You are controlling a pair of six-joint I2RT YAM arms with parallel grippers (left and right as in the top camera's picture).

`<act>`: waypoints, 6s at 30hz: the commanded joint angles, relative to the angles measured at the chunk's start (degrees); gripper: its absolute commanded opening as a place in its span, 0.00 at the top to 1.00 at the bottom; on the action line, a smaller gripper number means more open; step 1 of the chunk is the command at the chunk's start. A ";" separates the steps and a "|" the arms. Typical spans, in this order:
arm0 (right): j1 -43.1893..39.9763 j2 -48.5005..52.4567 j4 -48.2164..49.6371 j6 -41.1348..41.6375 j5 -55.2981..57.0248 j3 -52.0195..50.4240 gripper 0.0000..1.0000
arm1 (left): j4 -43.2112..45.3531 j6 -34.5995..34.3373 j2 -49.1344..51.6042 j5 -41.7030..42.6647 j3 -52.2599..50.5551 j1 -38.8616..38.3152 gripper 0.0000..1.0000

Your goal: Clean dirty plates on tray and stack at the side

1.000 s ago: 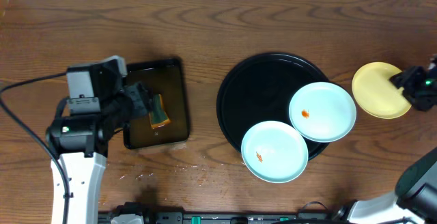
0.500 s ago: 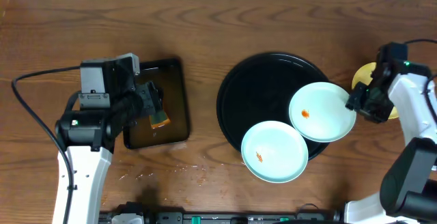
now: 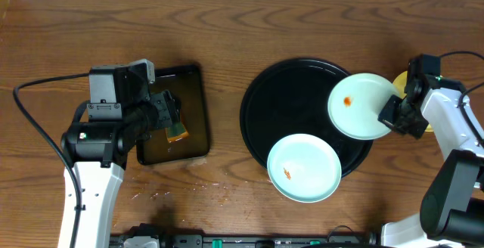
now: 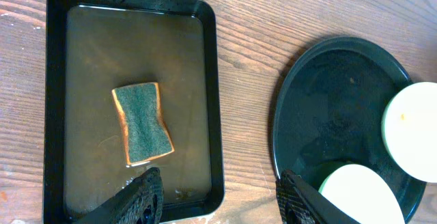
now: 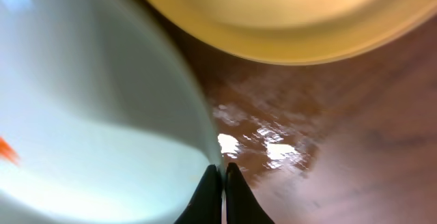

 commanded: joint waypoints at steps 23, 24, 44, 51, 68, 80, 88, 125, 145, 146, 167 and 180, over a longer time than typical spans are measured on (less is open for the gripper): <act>22.43 1.86 17.88 -4.55 -5.88 -0.15 0.85 | -0.13 0.79 0.17 -0.26 -0.15 -0.24 0.44; 22.43 1.84 18.05 -6.45 -5.81 -0.15 0.84 | -0.17 0.79 0.17 -0.26 -0.15 -0.24 0.44; 20.11 10.43 23.52 -20.87 -11.43 -0.02 0.78 | 0.07 1.20 6.73 -0.37 -0.15 -0.24 0.45; 20.09 11.13 23.54 -18.67 -11.43 -0.04 0.96 | 0.04 1.64 12.31 -5.44 -0.15 -0.24 0.45; 20.24 11.23 22.88 -18.49 -11.04 -0.04 0.79 | 7.76 -6.23 38.01 -11.21 -0.15 -0.24 0.57; 20.24 11.23 21.84 -18.51 -11.04 -0.04 0.79 | 11.69 -4.57 42.47 -9.14 -0.02 -0.22 0.93; 20.24 11.23 21.14 -18.49 -11.04 -0.04 0.79 | 8.31 -3.96 32.50 -9.66 0.52 -0.22 0.62; 20.24 11.23 20.33 -18.49 -11.06 -0.04 0.79 | 8.79 -8.85 23.37 -17.31 -8.35 -6.43 0.52; 20.24 11.23 20.13 -18.47 -11.08 -0.04 0.79 | 18.80 1.20 34.71 -19.15 -11.76 -6.45 0.92; 20.24 11.23 20.15 -18.47 -11.08 -0.04 0.79 | 17.99 1.20 34.21 -19.17 -11.41 -6.45 0.92; 20.24 11.23 20.35 -18.51 -11.04 -0.04 0.73 | 14.75 0.72 27.61 -19.39 -10.03 -6.45 0.93; 20.13 11.37 32.15 -24.30 -9.77 -0.46 0.86 | 5.27 -1.05 24.96 -5.68 3.80 -6.71 0.93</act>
